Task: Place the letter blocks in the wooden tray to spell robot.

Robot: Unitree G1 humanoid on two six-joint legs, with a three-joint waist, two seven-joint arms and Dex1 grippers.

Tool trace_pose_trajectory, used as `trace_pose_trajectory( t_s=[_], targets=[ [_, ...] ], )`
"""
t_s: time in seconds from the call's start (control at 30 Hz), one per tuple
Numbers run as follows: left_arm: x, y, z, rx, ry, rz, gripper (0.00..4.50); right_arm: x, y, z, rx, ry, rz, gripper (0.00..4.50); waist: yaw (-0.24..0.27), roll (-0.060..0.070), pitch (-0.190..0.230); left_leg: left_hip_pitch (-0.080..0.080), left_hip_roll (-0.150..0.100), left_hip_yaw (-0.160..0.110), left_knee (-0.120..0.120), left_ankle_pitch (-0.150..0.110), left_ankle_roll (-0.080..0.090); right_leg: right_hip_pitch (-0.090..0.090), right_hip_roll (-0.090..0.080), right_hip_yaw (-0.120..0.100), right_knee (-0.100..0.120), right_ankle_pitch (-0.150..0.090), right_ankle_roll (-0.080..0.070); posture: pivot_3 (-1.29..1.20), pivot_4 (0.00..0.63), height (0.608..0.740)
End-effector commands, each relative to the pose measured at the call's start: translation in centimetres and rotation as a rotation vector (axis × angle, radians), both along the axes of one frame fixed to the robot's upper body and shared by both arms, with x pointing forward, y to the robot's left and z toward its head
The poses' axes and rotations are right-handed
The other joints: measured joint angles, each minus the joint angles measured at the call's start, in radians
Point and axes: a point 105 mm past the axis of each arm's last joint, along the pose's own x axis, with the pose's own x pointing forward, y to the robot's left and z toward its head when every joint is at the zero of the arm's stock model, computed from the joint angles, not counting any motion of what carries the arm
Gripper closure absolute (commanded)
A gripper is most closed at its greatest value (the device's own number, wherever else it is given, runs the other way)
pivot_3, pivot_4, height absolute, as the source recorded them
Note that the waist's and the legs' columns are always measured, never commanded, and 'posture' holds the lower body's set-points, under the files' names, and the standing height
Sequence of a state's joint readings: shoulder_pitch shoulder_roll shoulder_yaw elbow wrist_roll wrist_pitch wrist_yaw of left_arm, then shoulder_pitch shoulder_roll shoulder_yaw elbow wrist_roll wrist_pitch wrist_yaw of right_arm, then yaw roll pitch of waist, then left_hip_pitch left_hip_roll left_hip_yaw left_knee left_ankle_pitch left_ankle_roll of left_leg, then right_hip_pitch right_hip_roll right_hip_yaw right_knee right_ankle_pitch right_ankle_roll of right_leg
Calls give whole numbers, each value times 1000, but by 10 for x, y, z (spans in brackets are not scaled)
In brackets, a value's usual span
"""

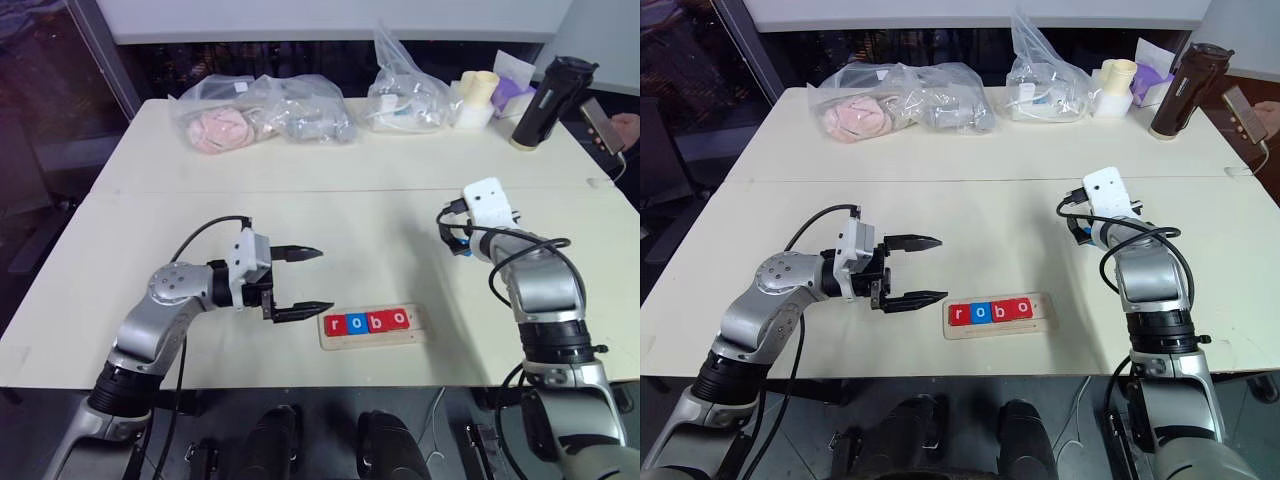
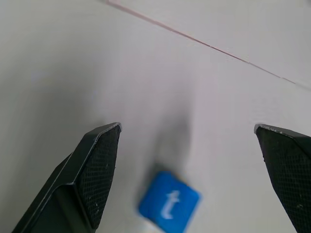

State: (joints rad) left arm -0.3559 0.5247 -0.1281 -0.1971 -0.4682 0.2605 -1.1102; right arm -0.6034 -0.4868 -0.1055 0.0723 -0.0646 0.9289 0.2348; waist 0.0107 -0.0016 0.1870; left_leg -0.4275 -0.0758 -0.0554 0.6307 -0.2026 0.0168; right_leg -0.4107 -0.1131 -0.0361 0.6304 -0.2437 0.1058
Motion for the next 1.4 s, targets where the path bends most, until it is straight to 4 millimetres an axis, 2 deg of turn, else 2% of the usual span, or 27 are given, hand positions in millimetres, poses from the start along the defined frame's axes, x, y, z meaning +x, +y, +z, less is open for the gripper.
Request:
trace_pose_trajectory(
  t_s=[0.03,0.43,0.73,0.8,0.87,1.0,1.17,1.33,1.4],
  targets=[
    [-1,1,7,-9,-23,-10,0,2,-3,3,63,-9,-64,60,0,0,0,0,0,0,0,0,0,0,0,0,0,0,0,0,150,738],
    [0,2,7,-6,-32,5,0,-13,7,-40,317,158,-184,60,-2,0,0,1,1,0,0,0,0,1,2,0,0,0,0,0,150,738],
    [0,0,5,-9,-34,9,0,-25,15,-50,422,217,-226,60,-2,0,-1,2,1,0,0,0,0,1,2,0,0,0,0,0,150,738],
    [0,0,5,-9,-35,8,0,-24,16,-51,423,217,-227,588,-2,0,-1,2,1,0,0,0,0,1,2,0,0,0,0,0,150,738],
    [0,-1,5,-11,-36,6,0,-23,14,-50,420,210,-230,1310,-3,0,-1,2,1,0,0,0,0,2,2,0,0,0,0,0,150,738],
    [1,-2,5,-14,-34,4,0,-18,7,-47,415,182,-236,3347,-6,0,-2,2,1,0,0,0,0,2,2,0,0,0,0,0,150,738],
    [1,-3,5,-15,-34,4,0,-20,2,-42,419,177,-244,3345,-7,0,-2,3,2,0,1,0,0,3,3,0,0,-2,-3,0,150,738],
    [1,0,5,-14,-32,9,0,-41,14,-20,374,182,-173,3345,1,0,-2,2,2,-1,0,0,0,1,2,0,0,-1,-2,0,150,738],
    [1,1,4,-13,-30,11,0,-55,23,-15,367,202,-143,3345,0,1,-1,1,1,0,-2,0,0,0,2,1,0,0,0,0,150,738]
  ],
)
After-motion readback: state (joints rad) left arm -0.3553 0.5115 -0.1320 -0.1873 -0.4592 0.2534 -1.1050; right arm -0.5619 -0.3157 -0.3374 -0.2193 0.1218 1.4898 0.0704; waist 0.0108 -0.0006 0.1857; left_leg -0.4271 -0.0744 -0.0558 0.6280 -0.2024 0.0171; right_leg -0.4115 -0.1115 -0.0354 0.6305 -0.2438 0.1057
